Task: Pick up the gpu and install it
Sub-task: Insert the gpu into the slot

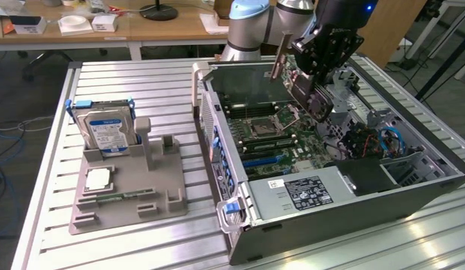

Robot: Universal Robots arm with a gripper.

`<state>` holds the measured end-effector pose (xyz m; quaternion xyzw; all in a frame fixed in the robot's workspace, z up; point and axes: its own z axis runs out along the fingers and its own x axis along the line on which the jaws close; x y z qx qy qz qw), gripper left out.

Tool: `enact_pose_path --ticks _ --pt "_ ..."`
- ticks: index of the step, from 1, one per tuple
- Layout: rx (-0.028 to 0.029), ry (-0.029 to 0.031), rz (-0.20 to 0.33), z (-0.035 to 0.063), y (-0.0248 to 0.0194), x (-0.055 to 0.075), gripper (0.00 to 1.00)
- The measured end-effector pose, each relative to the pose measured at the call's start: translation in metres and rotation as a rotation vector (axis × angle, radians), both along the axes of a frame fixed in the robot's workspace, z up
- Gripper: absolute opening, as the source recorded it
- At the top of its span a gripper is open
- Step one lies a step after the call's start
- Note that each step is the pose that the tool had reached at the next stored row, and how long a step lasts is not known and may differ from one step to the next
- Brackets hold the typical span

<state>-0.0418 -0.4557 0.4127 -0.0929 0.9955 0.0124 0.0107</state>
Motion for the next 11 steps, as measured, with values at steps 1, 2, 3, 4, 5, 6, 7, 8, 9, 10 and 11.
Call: enact_pose_path --ticks 1,2,3,4,5,6,7,8,9,10,11 --pt "0.0000 0.0000 0.005 0.0000 0.0000 0.0000 0.26" --pt "0.0000 0.0000 0.010 0.0000 0.0000 0.0000 0.26" --pt "0.0000 0.0000 0.015 0.0000 0.0000 0.0000 0.26" --pt "0.0000 0.0000 0.020 0.0000 0.0000 0.0000 0.26" --pt "0.0000 0.0000 0.025 0.0000 0.0000 0.0000 0.26" --pt "0.0000 0.0000 0.030 0.0000 0.0000 0.0000 0.26" --pt "0.0000 0.0000 0.035 0.0000 0.0000 0.0000 0.26" --pt "0.0000 0.0000 0.040 0.0000 0.0000 0.0000 0.26" --pt "0.0000 0.0000 0.045 0.0000 0.0000 0.0000 0.26" --pt "0.0000 0.0000 0.050 0.0000 0.0000 0.0000 0.26" --pt "0.0000 0.0000 0.055 0.0000 0.0000 0.0000 0.26"
